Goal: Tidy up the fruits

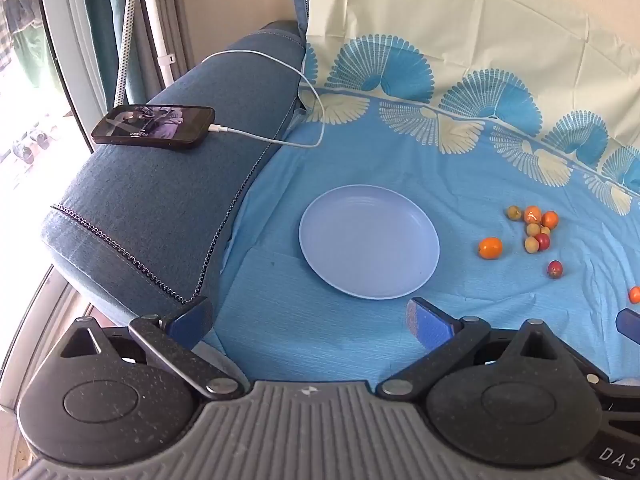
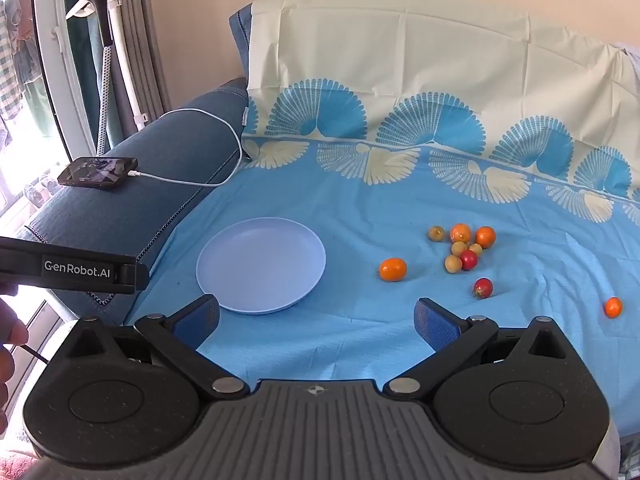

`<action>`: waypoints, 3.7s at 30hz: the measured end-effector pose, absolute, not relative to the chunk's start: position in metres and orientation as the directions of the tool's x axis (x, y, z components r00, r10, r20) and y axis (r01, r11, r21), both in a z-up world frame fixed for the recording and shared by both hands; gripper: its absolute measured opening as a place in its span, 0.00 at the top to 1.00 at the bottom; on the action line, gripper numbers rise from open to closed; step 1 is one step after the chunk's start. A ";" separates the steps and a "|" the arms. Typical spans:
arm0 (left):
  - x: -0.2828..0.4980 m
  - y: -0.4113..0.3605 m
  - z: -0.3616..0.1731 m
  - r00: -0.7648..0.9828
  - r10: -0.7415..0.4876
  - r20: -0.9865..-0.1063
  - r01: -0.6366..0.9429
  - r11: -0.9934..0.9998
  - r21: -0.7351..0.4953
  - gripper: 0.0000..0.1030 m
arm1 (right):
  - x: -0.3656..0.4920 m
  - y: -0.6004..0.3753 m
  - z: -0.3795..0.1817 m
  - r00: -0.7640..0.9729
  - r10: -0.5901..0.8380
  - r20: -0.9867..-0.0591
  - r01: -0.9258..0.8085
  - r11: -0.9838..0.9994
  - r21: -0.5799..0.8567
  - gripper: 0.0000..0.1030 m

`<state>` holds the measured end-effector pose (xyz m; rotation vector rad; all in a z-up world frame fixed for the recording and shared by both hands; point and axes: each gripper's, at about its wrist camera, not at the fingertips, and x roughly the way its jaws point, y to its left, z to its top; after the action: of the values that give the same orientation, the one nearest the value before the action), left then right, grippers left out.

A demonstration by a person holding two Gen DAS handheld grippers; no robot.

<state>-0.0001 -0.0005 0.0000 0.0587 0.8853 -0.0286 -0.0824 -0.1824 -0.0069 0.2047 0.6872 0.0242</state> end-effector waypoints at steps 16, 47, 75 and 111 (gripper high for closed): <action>0.000 0.000 -0.007 0.625 0.012 -0.780 0.052 0.997 0.057 0.00 | -0.080 -0.184 -0.009 0.766 0.089 -0.637 0.055 0.978 0.202 0.00; 0.001 -0.013 -0.018 0.598 0.076 -0.798 0.070 0.987 0.146 0.00 | -0.080 -0.196 -0.019 0.767 0.094 -0.635 0.080 0.967 0.240 0.00; 0.123 -0.242 -0.118 0.457 -0.052 -0.888 0.368 0.920 0.135 0.00 | -0.100 -0.498 -0.141 0.553 -0.459 -0.696 0.764 0.612 0.203 0.00; 0.158 -0.260 -0.118 0.418 -0.106 -0.902 0.382 0.921 0.069 0.58 | -0.036 -0.565 -0.201 0.536 -0.443 -0.718 0.768 0.609 0.198 0.64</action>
<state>0.1584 -0.2595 -0.1183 0.2823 1.1009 -0.3112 -0.0361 -0.5648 -0.2008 0.5395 0.6736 -0.7636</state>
